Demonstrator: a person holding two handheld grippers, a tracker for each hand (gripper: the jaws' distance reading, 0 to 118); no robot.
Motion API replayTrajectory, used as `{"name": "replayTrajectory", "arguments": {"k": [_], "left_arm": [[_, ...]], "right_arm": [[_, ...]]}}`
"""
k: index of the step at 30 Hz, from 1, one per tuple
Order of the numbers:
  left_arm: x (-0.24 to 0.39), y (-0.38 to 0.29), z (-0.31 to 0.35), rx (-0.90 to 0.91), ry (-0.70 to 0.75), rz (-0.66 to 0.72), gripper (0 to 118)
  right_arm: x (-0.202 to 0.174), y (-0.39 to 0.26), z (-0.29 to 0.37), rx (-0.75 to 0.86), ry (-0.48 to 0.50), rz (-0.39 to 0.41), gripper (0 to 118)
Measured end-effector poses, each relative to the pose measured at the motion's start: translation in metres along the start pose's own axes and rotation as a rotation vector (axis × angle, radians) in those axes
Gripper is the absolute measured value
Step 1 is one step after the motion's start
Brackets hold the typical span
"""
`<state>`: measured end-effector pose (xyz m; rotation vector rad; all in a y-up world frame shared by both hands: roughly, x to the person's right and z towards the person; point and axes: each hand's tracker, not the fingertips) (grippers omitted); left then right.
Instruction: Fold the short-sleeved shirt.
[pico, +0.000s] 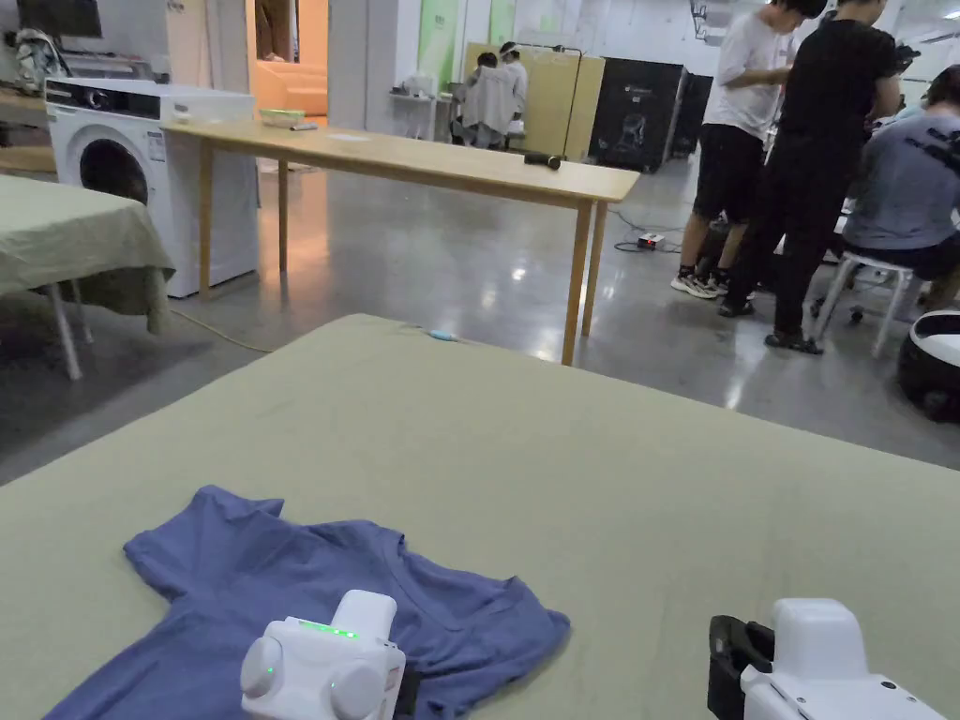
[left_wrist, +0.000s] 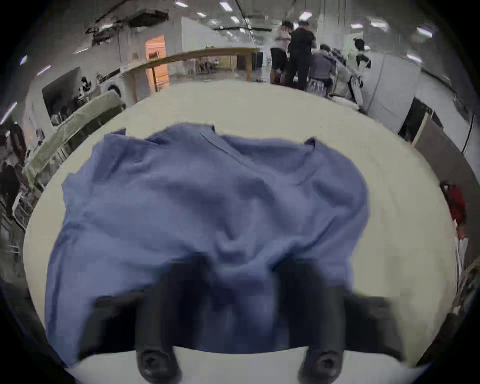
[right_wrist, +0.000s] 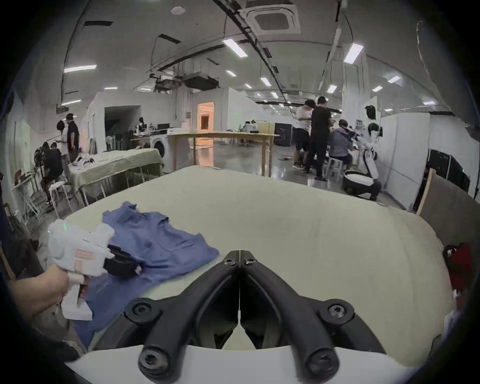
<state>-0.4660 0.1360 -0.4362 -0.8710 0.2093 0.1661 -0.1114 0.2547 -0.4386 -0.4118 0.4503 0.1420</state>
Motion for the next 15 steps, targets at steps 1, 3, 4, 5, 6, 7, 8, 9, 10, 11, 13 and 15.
{"name": "replayTrajectory", "arguments": {"k": [1, 3, 4, 5, 6, 7, 8, 9, 10, 11, 13, 15], "left_arm": [[-0.004, 0.001, 0.000, 0.012, 0.026, 0.005, 1], [-0.014, 0.003, -0.005, -0.024, -0.040, 0.046, 1], [-0.015, 0.003, -0.009, -0.064, -0.032, 0.075, 1], [-0.011, 0.007, -0.003, -0.011, -0.021, 0.053, 1], [-0.007, 0.012, 0.003, 0.021, -0.054, 0.059, 1], [0.000, 0.018, 0.010, 0.041, -0.104, 0.077, 1], [0.017, 0.019, 0.028, 0.092, -0.118, 0.069, 1], [0.033, 0.026, 0.038, 0.123, -0.118, 0.033, 1], [0.045, 0.032, 0.044, 0.140, -0.136, 0.007, 1], [0.061, 0.038, 0.052, 0.158, -0.157, -0.015, 1], [0.100, 0.052, 0.068, 0.210, -0.226, -0.042, 1], [0.139, 0.063, 0.084, 0.244, -0.281, -0.078, 1]], "right_arm": [[0.002, 0.000, 0.000, -0.003, -0.001, -0.009, 0], [0.008, -0.002, 0.005, -0.004, 0.001, -0.035, 0], [0.012, -0.002, 0.008, 0.001, -0.003, -0.043, 0], [0.017, -0.003, 0.012, 0.005, -0.006, -0.054, 0], [0.024, -0.004, 0.017, 0.009, -0.012, -0.068, 0], [0.030, -0.005, 0.022, 0.013, -0.021, -0.082, 0], [0.039, -0.006, 0.028, 0.017, -0.029, -0.096, 0], [0.049, -0.007, 0.034, 0.023, -0.049, -0.107, 0], [0.057, -0.007, 0.039, 0.026, -0.068, -0.115, 0], [0.068, -0.007, 0.047, 0.031, -0.082, -0.125, 0], [0.089, -0.009, 0.063, 0.045, -0.121, -0.143, 0], [0.111, -0.011, 0.079, 0.057, -0.153, -0.150, 0]]}}
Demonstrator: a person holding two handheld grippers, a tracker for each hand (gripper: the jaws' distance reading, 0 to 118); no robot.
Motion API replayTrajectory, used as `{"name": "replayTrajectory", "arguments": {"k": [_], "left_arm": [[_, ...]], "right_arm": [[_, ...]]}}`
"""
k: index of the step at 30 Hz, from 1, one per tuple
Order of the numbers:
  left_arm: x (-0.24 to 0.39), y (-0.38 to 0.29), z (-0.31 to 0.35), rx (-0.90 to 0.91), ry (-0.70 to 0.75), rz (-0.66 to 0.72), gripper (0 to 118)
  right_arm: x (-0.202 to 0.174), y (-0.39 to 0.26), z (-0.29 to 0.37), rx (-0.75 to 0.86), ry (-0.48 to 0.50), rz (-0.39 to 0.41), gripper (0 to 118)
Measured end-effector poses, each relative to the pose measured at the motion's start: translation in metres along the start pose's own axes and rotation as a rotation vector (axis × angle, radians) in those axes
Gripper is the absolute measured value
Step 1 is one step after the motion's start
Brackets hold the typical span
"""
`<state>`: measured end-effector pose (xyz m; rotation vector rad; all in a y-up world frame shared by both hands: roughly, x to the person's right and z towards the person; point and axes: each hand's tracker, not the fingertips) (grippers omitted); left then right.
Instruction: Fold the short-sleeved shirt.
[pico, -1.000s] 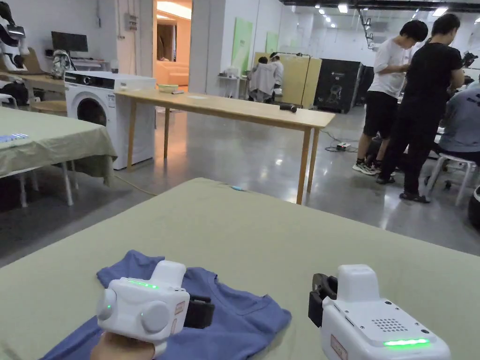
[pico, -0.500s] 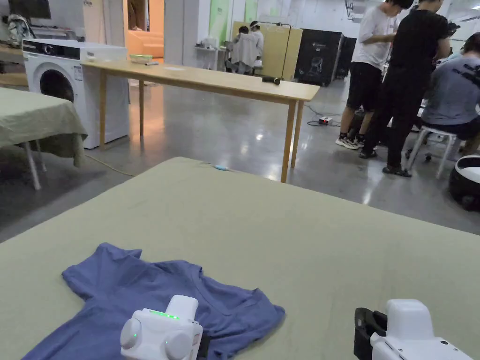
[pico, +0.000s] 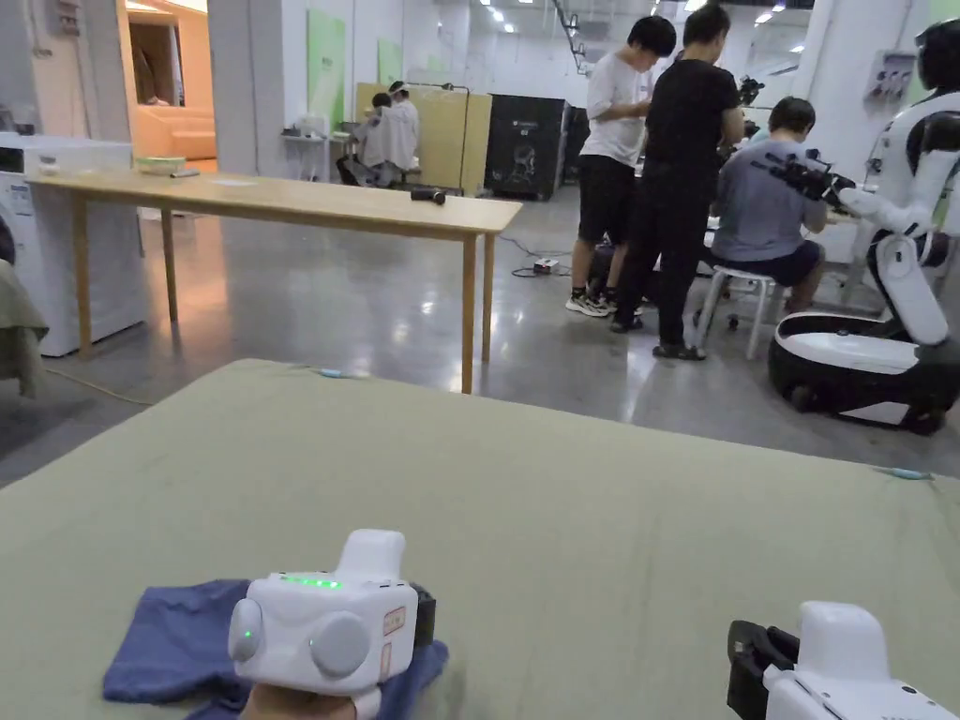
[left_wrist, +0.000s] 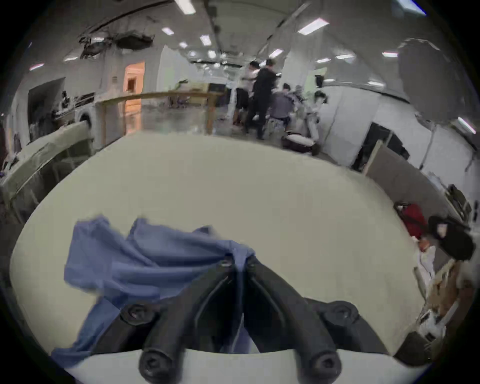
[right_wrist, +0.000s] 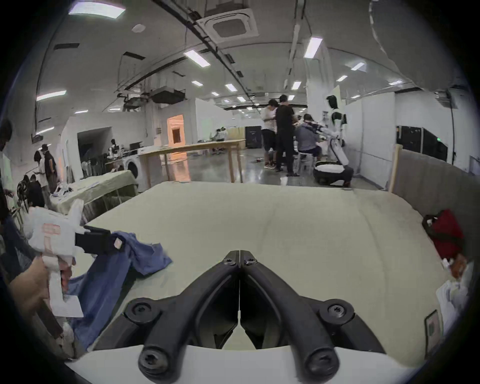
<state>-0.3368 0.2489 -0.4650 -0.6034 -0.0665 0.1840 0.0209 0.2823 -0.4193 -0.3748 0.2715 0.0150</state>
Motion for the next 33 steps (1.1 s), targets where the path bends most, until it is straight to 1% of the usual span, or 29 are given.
{"name": "replayTrajectory", "arguments": {"k": [5, 9, 12, 15, 17, 20, 24, 25, 26, 27, 28, 29, 30, 31, 32, 33], "left_arm": [[0.134, 0.040, 0.016, 0.115, -0.201, -0.096, 1], [0.236, 0.047, 0.019, 0.131, -0.346, -0.189, 1], [0.307, 0.028, -0.001, 0.074, -0.391, -0.273, 0], [0.363, -0.014, -0.047, -0.032, -0.359, -0.385, 1], [0.383, -0.048, -0.079, -0.111, -0.327, -0.418, 0], [0.398, -0.091, -0.112, -0.245, -0.302, -0.372, 1], [0.395, -0.107, -0.112, -0.223, -0.290, -0.379, 1], [0.389, -0.103, -0.108, -0.188, -0.288, -0.381, 5], [0.384, -0.099, -0.099, -0.140, -0.286, -0.391, 19], [0.379, -0.094, -0.087, -0.107, -0.279, -0.400, 51], [0.372, -0.088, -0.075, -0.084, -0.286, -0.398, 93], [0.365, -0.082, -0.062, -0.062, -0.313, -0.388, 118], [0.353, -0.076, -0.039, 0.034, -0.360, -0.338, 116], [0.341, -0.067, -0.013, 0.120, -0.359, -0.377, 117], [0.330, -0.063, 0.001, 0.124, -0.312, -0.373, 117], [0.316, -0.061, 0.013, 0.165, -0.295, -0.379, 117]], "right_arm": [[0.067, 0.004, 0.037, 0.029, -0.107, -0.031, 0], [0.118, 0.003, 0.065, 0.047, -0.178, -0.051, 0], [0.155, -0.003, 0.082, 0.050, -0.232, -0.065, 0], [0.190, -0.014, 0.094, 0.038, -0.279, -0.085, 0], [0.205, -0.022, 0.097, 0.029, -0.299, -0.099, 0], [0.222, -0.035, 0.100, 0.008, -0.324, -0.113, 0], [0.229, -0.044, 0.098, -0.007, -0.328, -0.107, 0], [0.229, -0.045, 0.098, -0.008, -0.323, -0.108, 0], [0.227, -0.045, 0.097, -0.008, -0.319, -0.109, 0], [0.224, -0.045, 0.096, -0.007, -0.312, -0.111, 0], [0.220, -0.045, 0.096, -0.002, -0.301, -0.112, 0], [0.216, -0.045, 0.096, 0.000, -0.291, -0.112, 0], [0.210, -0.044, 0.095, 0.005, -0.280, -0.111, 0], [0.202, -0.043, 0.095, 0.012, -0.269, -0.102, 0], [0.196, -0.043, 0.096, 0.018, -0.262, -0.093, 0], [0.187, -0.043, 0.096, 0.031, -0.248, -0.081, 0]]}}
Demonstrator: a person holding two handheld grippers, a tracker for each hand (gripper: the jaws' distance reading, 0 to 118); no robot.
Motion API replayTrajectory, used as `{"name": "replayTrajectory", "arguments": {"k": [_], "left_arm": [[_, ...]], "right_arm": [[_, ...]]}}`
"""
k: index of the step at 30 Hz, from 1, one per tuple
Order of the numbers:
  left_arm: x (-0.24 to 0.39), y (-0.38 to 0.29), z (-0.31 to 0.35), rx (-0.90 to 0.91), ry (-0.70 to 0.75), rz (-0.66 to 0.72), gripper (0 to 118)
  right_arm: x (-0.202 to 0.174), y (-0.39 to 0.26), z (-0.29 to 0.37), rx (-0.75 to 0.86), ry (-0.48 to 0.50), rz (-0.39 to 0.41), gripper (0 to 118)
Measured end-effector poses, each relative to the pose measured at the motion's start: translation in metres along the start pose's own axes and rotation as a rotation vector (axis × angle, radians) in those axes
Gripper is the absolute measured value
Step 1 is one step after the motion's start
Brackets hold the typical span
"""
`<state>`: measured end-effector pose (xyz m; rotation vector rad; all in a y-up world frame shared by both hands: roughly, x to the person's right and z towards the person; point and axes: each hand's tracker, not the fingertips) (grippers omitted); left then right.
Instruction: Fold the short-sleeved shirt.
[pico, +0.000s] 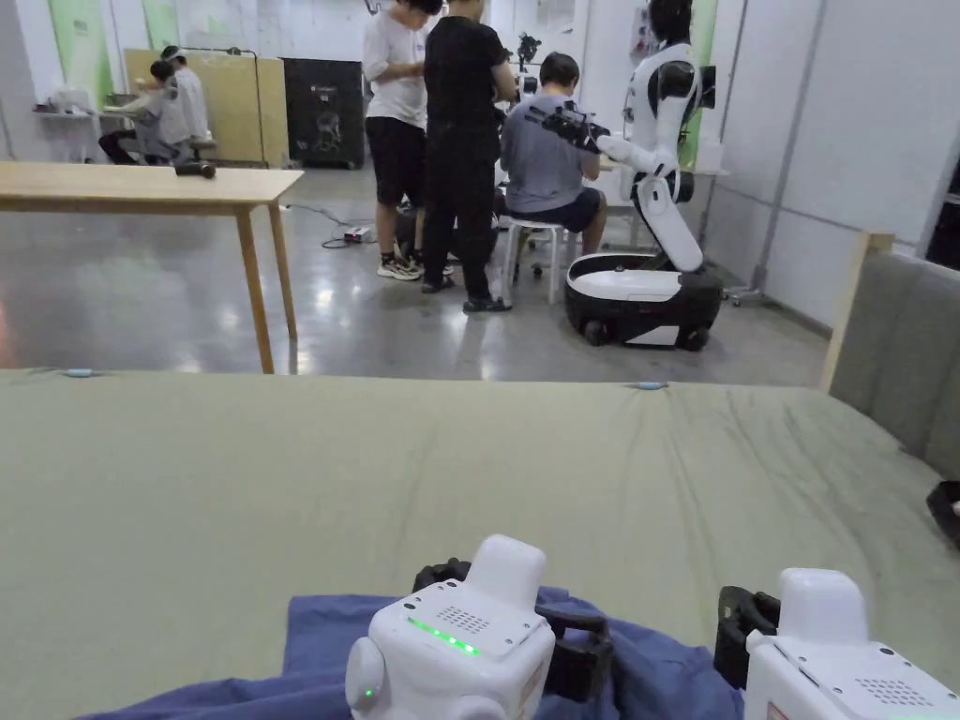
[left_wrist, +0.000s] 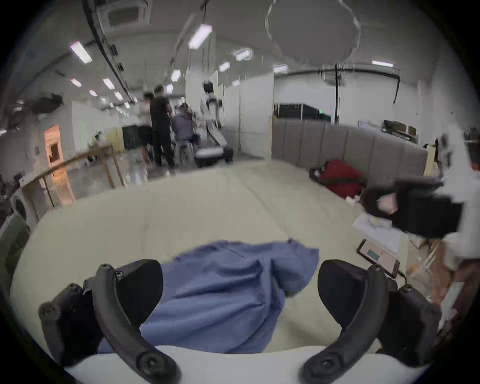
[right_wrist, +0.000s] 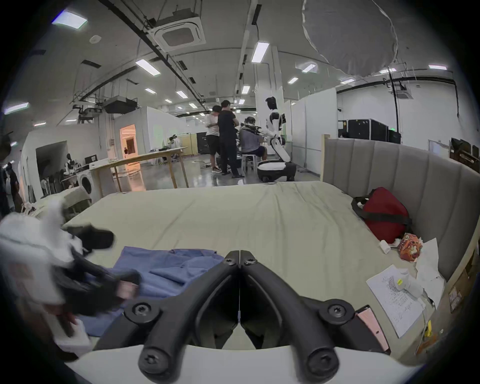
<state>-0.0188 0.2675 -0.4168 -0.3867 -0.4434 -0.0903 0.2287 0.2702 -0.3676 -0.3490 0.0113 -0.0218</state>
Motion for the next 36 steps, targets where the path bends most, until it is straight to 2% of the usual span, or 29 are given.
{"name": "replayTrajectory", "arguments": {"k": [3, 4, 5, 6, 7, 11, 14, 18, 21, 22, 24, 25, 27, 30, 31, 32, 33, 34, 35, 36], "left_arm": [[-0.033, 0.000, 0.054, 0.058, 0.078, -0.032, 113], [-0.045, -0.003, 0.071, 0.038, 0.110, -0.031, 100], [-0.056, -0.006, 0.081, 0.028, 0.126, -0.029, 50], [-0.071, -0.011, 0.093, 0.013, 0.132, -0.022, 5], [-0.090, -0.016, 0.099, -0.027, 0.166, -0.003, 0], [-0.177, -0.032, 0.123, -0.094, 0.327, 0.076, 0], [-0.247, -0.044, 0.129, -0.207, 0.434, 0.142, 0], [-0.316, -0.072, 0.112, -0.404, 0.456, 0.255, 0], [-0.339, -0.093, 0.086, -0.496, 0.421, 0.303, 1], [-0.342, -0.099, 0.077, -0.511, 0.421, 0.308, 15], [-0.342, -0.112, 0.059, -0.549, 0.410, 0.323, 99], [-0.342, -0.118, 0.051, -0.562, 0.400, 0.327, 113], [-0.340, -0.125, 0.037, -0.569, 0.409, 0.328, 108], [-0.331, -0.141, 0.021, -0.655, 0.395, 0.325, 106], [-0.328, -0.145, 0.017, -0.701, 0.396, 0.302, 99], [-0.332, -0.148, 0.015, -0.721, 0.410, 0.277, 80], [-0.332, -0.149, 0.018, -0.690, 0.381, 0.305, 71], [-0.329, -0.145, 0.022, -0.645, 0.371, 0.364, 56], [-0.325, -0.141, 0.025, -0.633, 0.386, 0.344, 12], [-0.325, -0.138, 0.029, -0.617, 0.369, 0.327, 2]], "right_arm": [[-0.027, -0.003, 0.005, 0.018, 0.028, 0.033, 0], [-0.038, -0.005, 0.006, 0.022, 0.037, 0.042, 0], [-0.044, -0.006, 0.007, 0.025, 0.046, 0.043, 0], [-0.051, -0.008, 0.008, 0.027, 0.059, 0.041, 0], [-0.058, -0.009, 0.009, 0.027, 0.074, 0.034, 0], [-0.076, -0.014, 0.009, 0.017, 0.102, 0.013, 0], [-0.081, -0.016, 0.003, -0.005, 0.109, 0.002, 0], [-0.084, -0.018, -0.008, -0.033, 0.095, 0.020, 0], [-0.083, -0.020, -0.017, -0.053, 0.083, 0.028, 0], [-0.082, -0.021, -0.020, -0.061, 0.076, 0.029, 0], [-0.078, -0.023, -0.024, -0.076, 0.067, 0.029, 0], [-0.076, -0.025, -0.026, -0.083, 0.061, 0.030, 0], [-0.070, -0.029, -0.030, -0.094, 0.050, 0.032, 0], [-0.059, -0.032, -0.034, -0.117, 0.029, 0.024, 0], [-0.054, -0.032, -0.036, -0.126, 0.021, 0.017, 0], [-0.049, -0.031, -0.037, -0.131, 0.015, 0.012, 0], [-0.042, -0.031, -0.038, -0.134, 0.005, 0.007, 0], [-0.034, -0.030, -0.039, -0.136, -0.009, -0.001, 0], [-0.025, -0.028, -0.041, -0.137, -0.020, -0.005, 1], [-0.015, -0.027, -0.045, -0.141, -0.041, -0.015, 0]]}}
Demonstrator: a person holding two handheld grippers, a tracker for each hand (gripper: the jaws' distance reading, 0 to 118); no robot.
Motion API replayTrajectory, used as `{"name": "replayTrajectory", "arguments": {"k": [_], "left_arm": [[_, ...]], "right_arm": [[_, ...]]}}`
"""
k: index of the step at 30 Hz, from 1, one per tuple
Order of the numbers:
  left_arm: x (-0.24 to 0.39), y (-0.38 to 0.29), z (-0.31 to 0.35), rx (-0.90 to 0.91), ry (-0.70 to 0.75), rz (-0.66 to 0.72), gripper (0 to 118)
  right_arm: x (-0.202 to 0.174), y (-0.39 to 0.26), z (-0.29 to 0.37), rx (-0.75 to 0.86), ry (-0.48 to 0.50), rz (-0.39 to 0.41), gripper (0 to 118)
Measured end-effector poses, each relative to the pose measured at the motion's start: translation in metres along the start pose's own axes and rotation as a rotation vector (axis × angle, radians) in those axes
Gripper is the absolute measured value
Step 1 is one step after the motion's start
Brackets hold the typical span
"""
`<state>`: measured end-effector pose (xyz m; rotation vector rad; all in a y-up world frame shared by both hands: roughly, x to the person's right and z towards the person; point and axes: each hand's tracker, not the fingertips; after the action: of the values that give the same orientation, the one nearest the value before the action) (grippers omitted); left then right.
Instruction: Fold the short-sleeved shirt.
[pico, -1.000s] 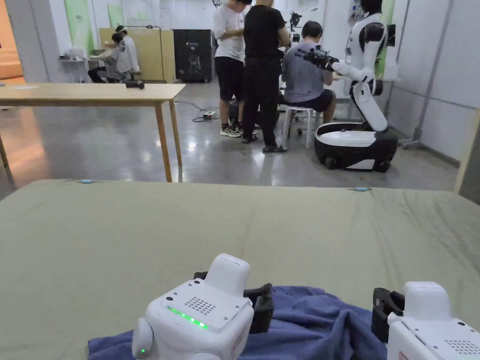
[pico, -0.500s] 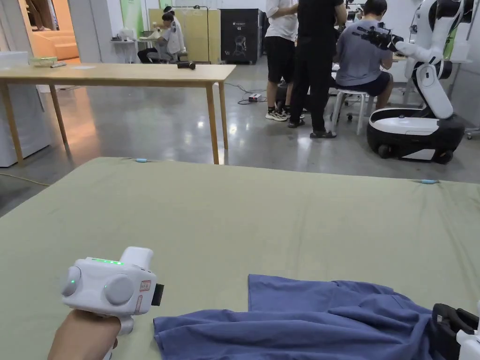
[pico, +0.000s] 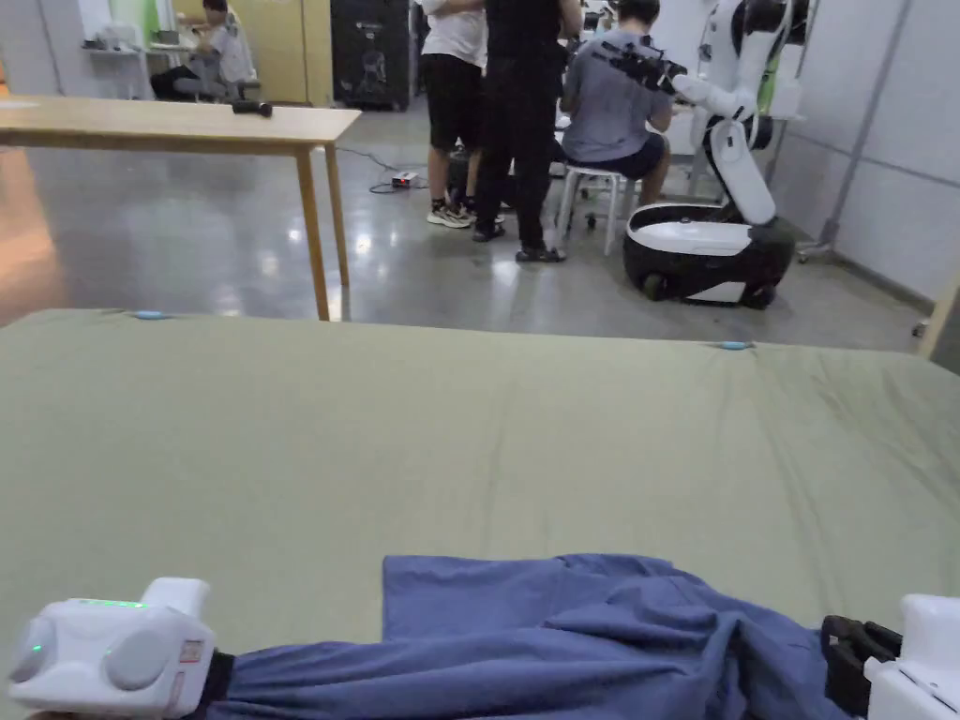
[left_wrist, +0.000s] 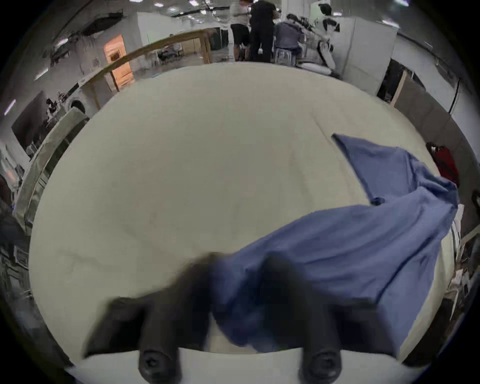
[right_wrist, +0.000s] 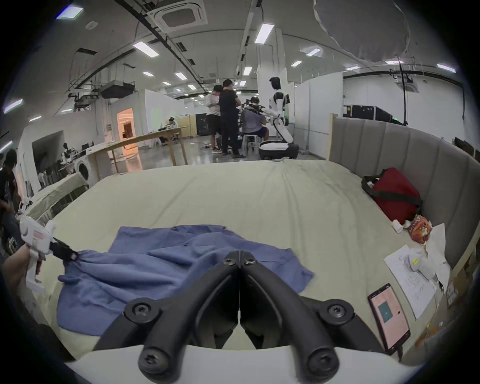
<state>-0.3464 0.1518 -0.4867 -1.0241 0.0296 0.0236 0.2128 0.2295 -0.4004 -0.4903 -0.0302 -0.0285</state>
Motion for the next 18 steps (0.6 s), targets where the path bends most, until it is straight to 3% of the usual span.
{"name": "replayTrajectory", "arguments": {"k": [6, 7, 8, 9, 10, 12, 13, 16, 17, 18], "left_arm": [[0.022, 0.003, 0.047, 0.133, -0.028, -0.002, 2], [0.024, 0.004, 0.056, 0.161, -0.026, 0.001, 2], [0.024, 0.009, 0.065, 0.181, -0.045, 0.015, 2], [0.027, 0.010, 0.073, 0.184, -0.055, 0.013, 2], [0.030, 0.011, 0.078, 0.190, -0.056, 0.007, 2], [0.035, 0.015, 0.085, 0.204, -0.044, -0.016, 2], [0.037, 0.016, 0.086, 0.206, -0.042, -0.022, 2], [0.039, 0.018, 0.084, 0.211, -0.029, -0.028, 2], [0.039, 0.018, 0.082, 0.210, -0.025, -0.027, 2], [0.039, 0.018, 0.081, 0.209, -0.015, -0.024, 2]], "right_arm": [[0.056, 0.007, -0.052, -0.129, -0.106, 0.006, 4], [0.061, 0.007, -0.063, -0.163, -0.104, 0.026, 14], [0.066, 0.006, -0.076, -0.201, -0.086, 0.043, 36], [0.071, 0.003, -0.091, -0.254, -0.069, 0.047, 46], [0.073, 0.001, -0.101, -0.284, -0.070, 0.051, 46], [0.075, -0.012, -0.125, -0.349, -0.085, 0.085, 104], [0.075, -0.016, -0.131, -0.358, -0.079, 0.098, 117], [0.073, -0.031, -0.150, -0.432, -0.093, 0.098, 118], [0.074, -0.035, -0.153, -0.469, -0.067, 0.066, 110], [0.074, -0.037, -0.152, -0.469, -0.027, 0.022, 85]]}}
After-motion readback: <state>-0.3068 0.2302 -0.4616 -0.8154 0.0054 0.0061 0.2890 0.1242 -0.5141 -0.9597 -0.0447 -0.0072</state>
